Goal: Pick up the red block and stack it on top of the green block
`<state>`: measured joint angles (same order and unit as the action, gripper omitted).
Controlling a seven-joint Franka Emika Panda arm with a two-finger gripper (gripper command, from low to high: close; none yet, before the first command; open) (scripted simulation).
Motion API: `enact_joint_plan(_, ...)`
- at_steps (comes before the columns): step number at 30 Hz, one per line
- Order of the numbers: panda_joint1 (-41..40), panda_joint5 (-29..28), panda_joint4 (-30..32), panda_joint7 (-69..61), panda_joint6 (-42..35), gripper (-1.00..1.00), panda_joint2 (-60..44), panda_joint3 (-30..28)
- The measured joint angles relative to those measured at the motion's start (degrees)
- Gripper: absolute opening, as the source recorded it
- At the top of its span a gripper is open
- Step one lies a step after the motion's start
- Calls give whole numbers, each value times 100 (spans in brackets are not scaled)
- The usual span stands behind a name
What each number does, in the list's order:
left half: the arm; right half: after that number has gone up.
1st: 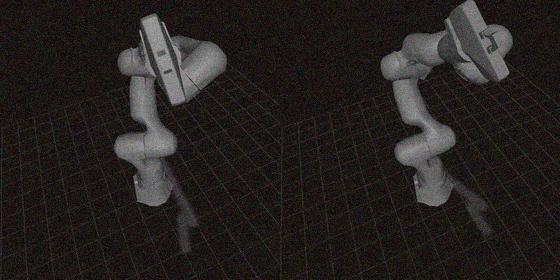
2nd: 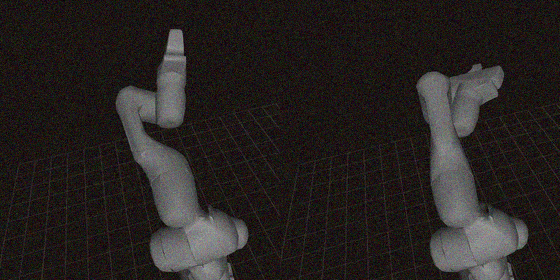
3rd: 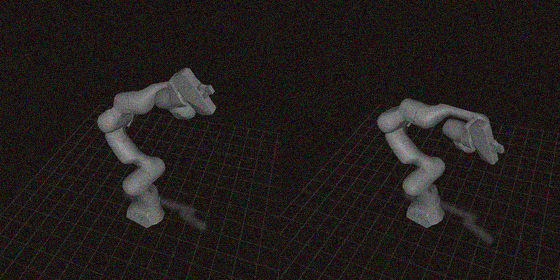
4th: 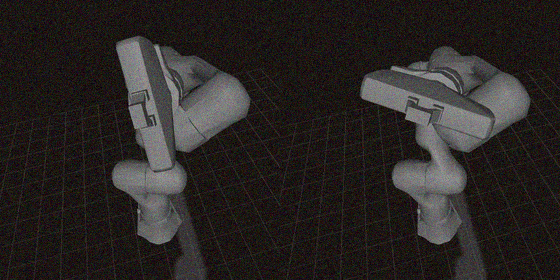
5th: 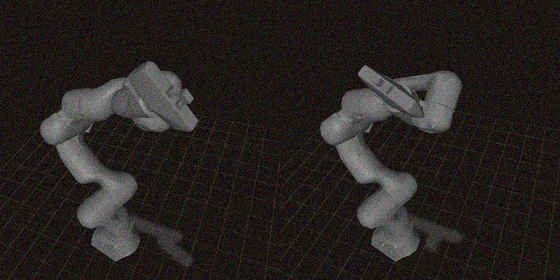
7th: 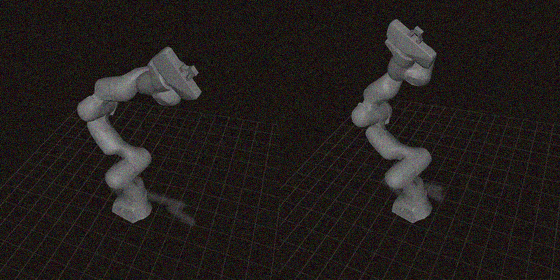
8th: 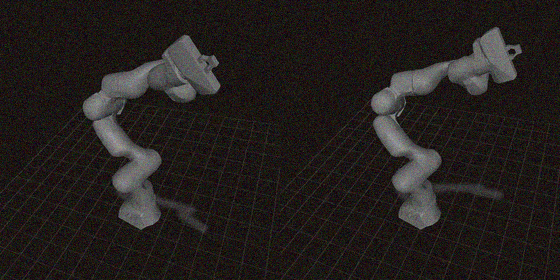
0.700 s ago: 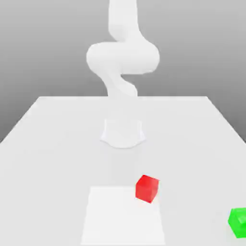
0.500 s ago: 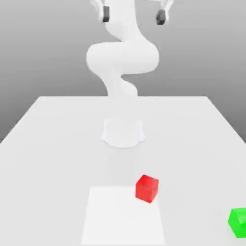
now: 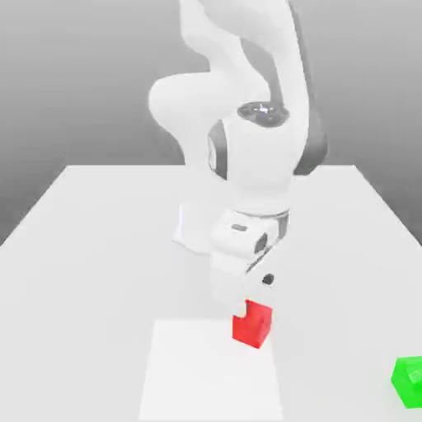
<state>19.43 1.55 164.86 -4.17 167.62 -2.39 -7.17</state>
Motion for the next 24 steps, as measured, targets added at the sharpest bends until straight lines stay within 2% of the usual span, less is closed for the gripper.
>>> enact_joint_plan(4, -288, 389, -84, -290, 646, 0, -762, 373)
enact_joint_plan(5, -346, 429, -96, -317, 741, -100, -873, 442)
enact_joint_plan(12, -355, 410, -95, -303, 722, -100, -862, 446)
enact_joint_plan(20, -305, -230, 96, 155, -432, -100, 492, 219)
enact_joint_plan(24, -143, -628, -445, 758, -891, -100, 418, 393)
